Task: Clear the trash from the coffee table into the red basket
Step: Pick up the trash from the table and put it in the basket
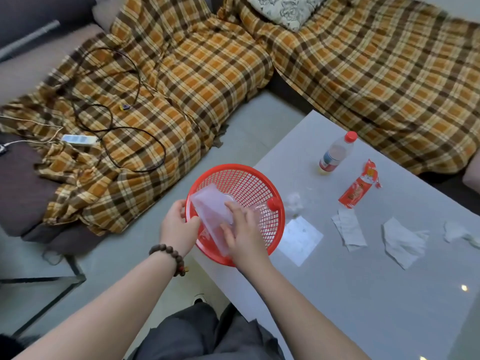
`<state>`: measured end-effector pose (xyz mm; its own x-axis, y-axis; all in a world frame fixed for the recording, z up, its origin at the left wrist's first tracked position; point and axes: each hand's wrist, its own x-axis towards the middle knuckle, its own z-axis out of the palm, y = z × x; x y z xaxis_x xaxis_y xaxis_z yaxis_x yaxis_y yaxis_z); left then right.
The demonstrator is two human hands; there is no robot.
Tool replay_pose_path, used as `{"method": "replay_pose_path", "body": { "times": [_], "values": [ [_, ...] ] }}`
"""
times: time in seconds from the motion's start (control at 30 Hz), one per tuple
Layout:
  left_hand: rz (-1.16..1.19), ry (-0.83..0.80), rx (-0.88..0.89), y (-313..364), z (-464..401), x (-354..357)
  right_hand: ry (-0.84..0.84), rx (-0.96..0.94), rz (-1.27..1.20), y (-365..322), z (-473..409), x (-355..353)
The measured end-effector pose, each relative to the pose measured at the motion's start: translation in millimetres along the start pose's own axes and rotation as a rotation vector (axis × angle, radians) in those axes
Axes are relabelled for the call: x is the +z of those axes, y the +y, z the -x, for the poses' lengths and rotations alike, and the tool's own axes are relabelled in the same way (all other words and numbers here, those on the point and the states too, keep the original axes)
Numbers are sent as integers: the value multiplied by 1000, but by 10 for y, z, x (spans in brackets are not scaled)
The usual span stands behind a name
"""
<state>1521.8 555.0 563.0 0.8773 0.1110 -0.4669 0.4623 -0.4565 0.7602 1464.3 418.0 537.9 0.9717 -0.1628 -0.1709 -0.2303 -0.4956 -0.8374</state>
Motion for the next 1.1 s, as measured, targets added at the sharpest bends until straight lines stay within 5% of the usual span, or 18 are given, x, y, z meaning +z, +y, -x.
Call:
{"method": "replay_pose_path", "body": {
  "times": [0.33,0.57,0.87,1.1],
  "values": [
    [96,25,3,-27,-111,-394,-96,70,132,-169,-435,313],
    [155,15,5,-56,-459,-777,2,-17,410,-426,-776,757],
    [133,-112,69,-109,-1610,-1702,-106,4,510,-1043,-1521,1528],
    [8,-144,186,124,-2591,-2617,71,-112,434,-1693,-1805,1992]
  ]
}}
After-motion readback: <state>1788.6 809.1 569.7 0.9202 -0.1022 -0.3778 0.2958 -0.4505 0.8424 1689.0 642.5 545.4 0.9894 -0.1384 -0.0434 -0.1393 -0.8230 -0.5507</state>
